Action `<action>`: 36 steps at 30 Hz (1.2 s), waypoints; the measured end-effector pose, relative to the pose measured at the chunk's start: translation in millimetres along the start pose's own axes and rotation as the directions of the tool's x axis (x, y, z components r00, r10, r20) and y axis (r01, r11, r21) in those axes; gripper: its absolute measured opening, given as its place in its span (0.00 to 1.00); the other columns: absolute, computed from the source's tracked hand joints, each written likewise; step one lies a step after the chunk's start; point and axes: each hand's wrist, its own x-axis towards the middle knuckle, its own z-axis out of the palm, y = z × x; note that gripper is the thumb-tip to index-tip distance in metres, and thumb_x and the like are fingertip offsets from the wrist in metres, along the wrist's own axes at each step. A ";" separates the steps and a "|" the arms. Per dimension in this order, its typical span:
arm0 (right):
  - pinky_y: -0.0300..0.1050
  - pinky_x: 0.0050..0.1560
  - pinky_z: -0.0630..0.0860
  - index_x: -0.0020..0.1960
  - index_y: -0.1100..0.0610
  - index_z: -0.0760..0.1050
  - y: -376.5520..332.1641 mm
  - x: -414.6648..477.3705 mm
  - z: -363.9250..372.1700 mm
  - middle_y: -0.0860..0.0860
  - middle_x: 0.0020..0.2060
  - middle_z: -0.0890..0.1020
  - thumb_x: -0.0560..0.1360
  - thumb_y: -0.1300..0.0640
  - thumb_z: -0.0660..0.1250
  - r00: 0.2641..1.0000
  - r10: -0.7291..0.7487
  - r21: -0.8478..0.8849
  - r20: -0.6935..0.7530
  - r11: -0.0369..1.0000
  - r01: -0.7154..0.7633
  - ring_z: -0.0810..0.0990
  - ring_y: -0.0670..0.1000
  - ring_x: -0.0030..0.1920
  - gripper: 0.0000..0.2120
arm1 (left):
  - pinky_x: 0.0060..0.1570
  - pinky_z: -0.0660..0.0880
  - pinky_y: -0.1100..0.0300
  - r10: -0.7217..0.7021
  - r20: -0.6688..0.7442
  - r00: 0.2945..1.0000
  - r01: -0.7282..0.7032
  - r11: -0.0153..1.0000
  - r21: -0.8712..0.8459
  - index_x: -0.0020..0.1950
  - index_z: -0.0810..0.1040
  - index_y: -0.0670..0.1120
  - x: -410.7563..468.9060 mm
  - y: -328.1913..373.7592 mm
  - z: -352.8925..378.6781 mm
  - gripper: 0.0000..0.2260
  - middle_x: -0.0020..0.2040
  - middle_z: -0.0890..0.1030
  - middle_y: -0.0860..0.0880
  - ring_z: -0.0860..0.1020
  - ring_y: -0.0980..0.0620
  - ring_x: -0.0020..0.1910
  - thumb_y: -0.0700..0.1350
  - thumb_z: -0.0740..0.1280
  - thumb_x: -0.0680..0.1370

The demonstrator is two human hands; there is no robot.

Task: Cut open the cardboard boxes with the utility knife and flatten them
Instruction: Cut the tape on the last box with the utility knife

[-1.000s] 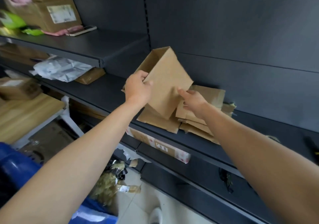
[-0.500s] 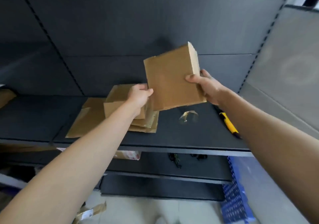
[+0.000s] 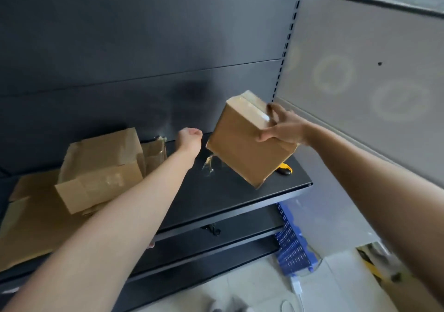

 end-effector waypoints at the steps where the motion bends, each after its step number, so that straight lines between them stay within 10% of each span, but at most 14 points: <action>1: 0.63 0.65 0.68 0.75 0.40 0.50 -2.0 -0.3 -0.2 0.54 0.67 0.65 0.62 0.42 0.76 0.997 -0.019 -0.097 0.076 0.995 0.027 0.67 0.59 0.65 0.50 | 0.57 0.75 0.51 0.017 -0.006 1.000 -0.017 0.999 -0.028 0.52 0.77 0.45 3.1 5.0 1.2 0.05 0.53 0.80 0.43 0.78 0.43 0.54 0.44 0.64 0.79; 4: 0.63 0.66 0.65 0.76 0.40 0.45 -8.7 -0.6 10.1 0.50 0.69 0.64 0.60 0.39 0.76 0.974 -0.083 -0.350 0.210 0.924 0.154 0.63 0.57 0.69 0.56 | 0.45 0.72 0.56 0.011 0.112 0.994 0.002 0.993 -0.116 0.46 0.77 0.46 3.0 21.6 -0.9 0.12 0.43 0.76 0.48 0.75 0.49 0.41 0.54 0.63 0.78; 7: 0.60 0.71 0.57 0.78 0.44 0.42 -16.2 1.9 25.3 0.50 0.72 0.61 0.59 0.39 0.77 0.970 -0.114 -0.487 0.215 0.848 0.207 0.57 0.56 0.73 0.59 | 0.40 0.73 0.59 -0.031 0.495 0.868 0.036 0.999 -0.002 0.60 0.75 0.46 -5.0 29.9 -9.3 0.20 0.54 0.77 0.47 0.76 0.52 0.45 0.59 0.67 0.75; 11: 0.57 0.74 0.50 0.78 0.49 0.41 -22.9 6.7 38.9 0.50 0.75 0.57 0.59 0.41 0.78 0.959 -0.101 -0.547 0.265 0.803 0.236 0.55 0.56 0.75 0.61 | 0.67 0.67 0.49 -0.049 0.680 0.732 -0.222 0.926 0.307 0.76 0.57 0.56 -4.7 26.2 -12.1 0.48 0.73 0.63 0.49 0.68 0.47 0.68 0.54 0.80 0.63; 15: 0.53 0.72 0.58 0.77 0.49 0.53 -18.7 18.7 30.6 0.47 0.74 0.64 0.65 0.42 0.76 0.919 -0.072 -0.272 0.388 0.944 0.189 0.64 0.53 0.72 0.50 | 0.70 0.64 0.47 -0.089 0.658 0.748 -0.319 0.820 0.474 0.77 0.55 0.57 -5.3 24.0 -10.7 0.45 0.74 0.55 0.53 0.63 0.46 0.70 0.51 0.78 0.67; 20: 0.45 0.63 0.69 0.65 0.59 0.75 17.0 64.9 14.4 0.56 0.63 0.78 0.78 0.58 0.64 1.000 -0.004 0.141 -0.006 0.990 0.004 0.75 0.57 0.64 0.16 | 0.72 0.59 0.51 -0.086 0.624 0.777 -0.349 0.767 0.539 0.77 0.56 0.57 -11.9 30.0 -8.2 0.42 0.76 0.49 0.55 0.57 0.47 0.73 0.47 0.77 0.69; 27: 0.47 0.51 0.70 0.62 0.64 0.75 84.7 104.6 53.3 0.61 0.60 0.78 0.77 0.61 0.63 0.982 0.133 -0.148 0.133 0.983 -0.113 0.76 0.61 0.61 0.15 | 0.74 0.48 0.44 -0.053 0.615 0.787 -0.460 0.614 0.642 0.75 0.58 0.60 -31.1 42.1 12.7 0.38 0.76 0.52 0.58 0.47 0.43 0.76 0.52 0.75 0.70; 36: 0.46 0.44 0.74 0.68 0.57 0.67 127.8 135.2 80.0 0.59 0.57 0.79 0.69 0.58 0.70 0.977 0.003 -0.389 0.212 0.918 0.082 0.78 0.61 0.55 0.29 | 0.74 0.50 0.47 -0.099 0.544 0.833 -0.335 0.692 0.640 0.73 0.59 0.66 -35.6 39.9 17.0 0.41 0.78 0.49 0.60 0.41 0.56 0.77 0.48 0.77 0.67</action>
